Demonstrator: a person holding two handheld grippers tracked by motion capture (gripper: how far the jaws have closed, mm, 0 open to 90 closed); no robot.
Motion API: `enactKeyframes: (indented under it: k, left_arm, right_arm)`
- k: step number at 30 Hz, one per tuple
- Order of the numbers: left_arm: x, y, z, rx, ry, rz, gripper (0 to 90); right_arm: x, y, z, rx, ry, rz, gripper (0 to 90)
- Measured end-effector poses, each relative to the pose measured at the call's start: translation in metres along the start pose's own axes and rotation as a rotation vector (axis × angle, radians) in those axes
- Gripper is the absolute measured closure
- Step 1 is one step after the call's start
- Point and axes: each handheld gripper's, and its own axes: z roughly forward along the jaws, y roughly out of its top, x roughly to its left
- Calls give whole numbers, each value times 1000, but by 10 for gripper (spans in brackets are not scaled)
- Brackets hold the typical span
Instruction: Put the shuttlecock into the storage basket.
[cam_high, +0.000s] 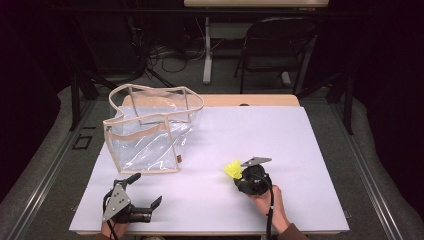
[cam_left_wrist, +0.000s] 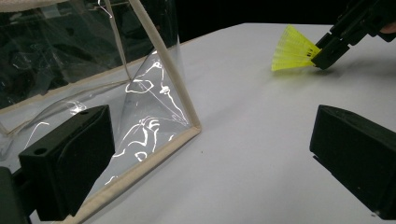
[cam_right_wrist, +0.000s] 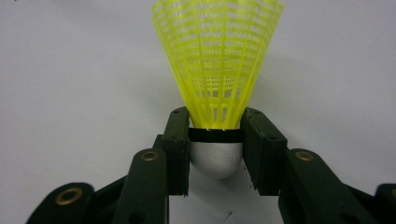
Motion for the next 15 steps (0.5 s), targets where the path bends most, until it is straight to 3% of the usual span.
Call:
enactKeyframes:
  k: [15]
  left_arm:
    - [0, 0, 0, 3, 2, -1, 0]
  right_arm:
    - [-3, 2, -10, -34, 2, -16, 649]
